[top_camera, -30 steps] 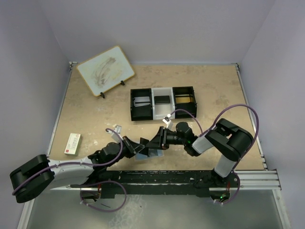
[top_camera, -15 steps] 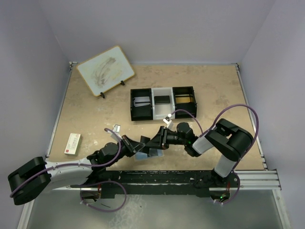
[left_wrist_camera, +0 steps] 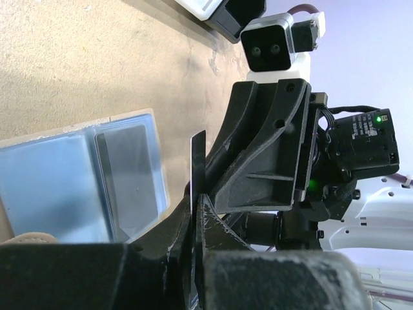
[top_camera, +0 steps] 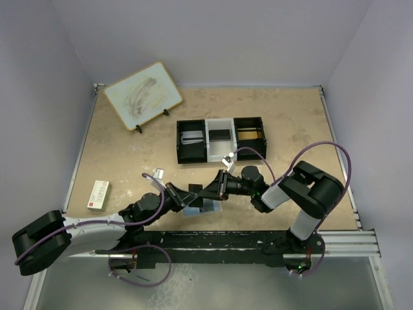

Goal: Take the credit cards out of the card holder

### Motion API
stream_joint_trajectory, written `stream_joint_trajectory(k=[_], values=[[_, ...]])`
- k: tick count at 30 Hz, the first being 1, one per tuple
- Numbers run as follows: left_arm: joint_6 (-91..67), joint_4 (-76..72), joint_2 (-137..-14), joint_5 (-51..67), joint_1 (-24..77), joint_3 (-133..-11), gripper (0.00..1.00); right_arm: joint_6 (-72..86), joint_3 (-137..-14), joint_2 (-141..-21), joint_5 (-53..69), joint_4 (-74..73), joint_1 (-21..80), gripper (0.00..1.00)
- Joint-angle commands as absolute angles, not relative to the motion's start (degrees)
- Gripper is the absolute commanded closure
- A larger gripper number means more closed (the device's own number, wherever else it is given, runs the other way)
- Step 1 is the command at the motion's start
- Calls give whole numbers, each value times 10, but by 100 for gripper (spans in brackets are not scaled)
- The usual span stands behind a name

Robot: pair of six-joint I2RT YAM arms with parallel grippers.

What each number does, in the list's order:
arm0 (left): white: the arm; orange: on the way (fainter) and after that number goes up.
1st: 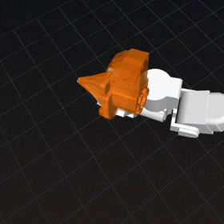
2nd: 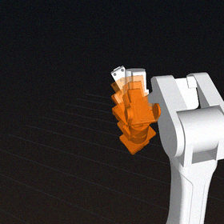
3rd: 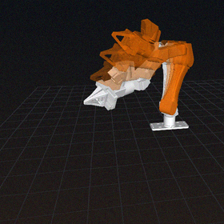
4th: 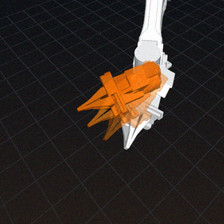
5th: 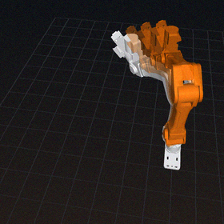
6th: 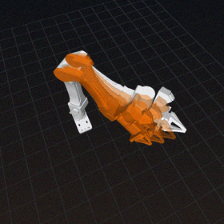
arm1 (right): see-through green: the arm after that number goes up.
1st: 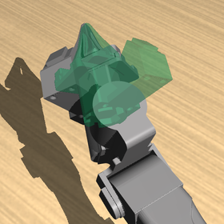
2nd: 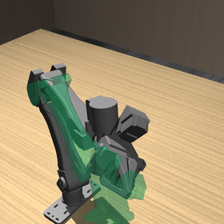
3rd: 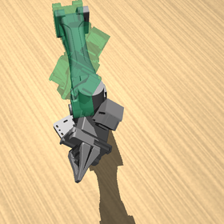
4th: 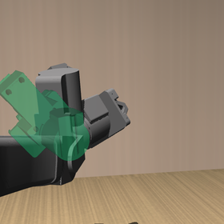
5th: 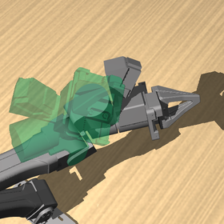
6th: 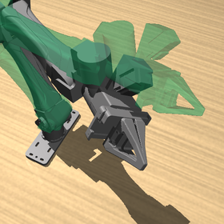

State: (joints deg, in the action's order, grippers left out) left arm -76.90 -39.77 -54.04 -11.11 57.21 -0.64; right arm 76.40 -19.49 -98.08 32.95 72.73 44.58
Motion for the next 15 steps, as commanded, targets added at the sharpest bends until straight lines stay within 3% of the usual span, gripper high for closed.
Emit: stream_joint_trajectory(k=[1,6,10,15], values=[[-768,-441,-532,-103,577,-13,100,759,-199,-957,328,741,445,82],[-766,-425,-517,-105,578,-13,100,756,-195,-942,320,730,442,100],[-764,-405,-504,-108,578,-14,100,748,-191,-925,313,706,439,100],[-760,-383,-484,-109,578,-13,85,734,-183,-896,302,666,430,100]])
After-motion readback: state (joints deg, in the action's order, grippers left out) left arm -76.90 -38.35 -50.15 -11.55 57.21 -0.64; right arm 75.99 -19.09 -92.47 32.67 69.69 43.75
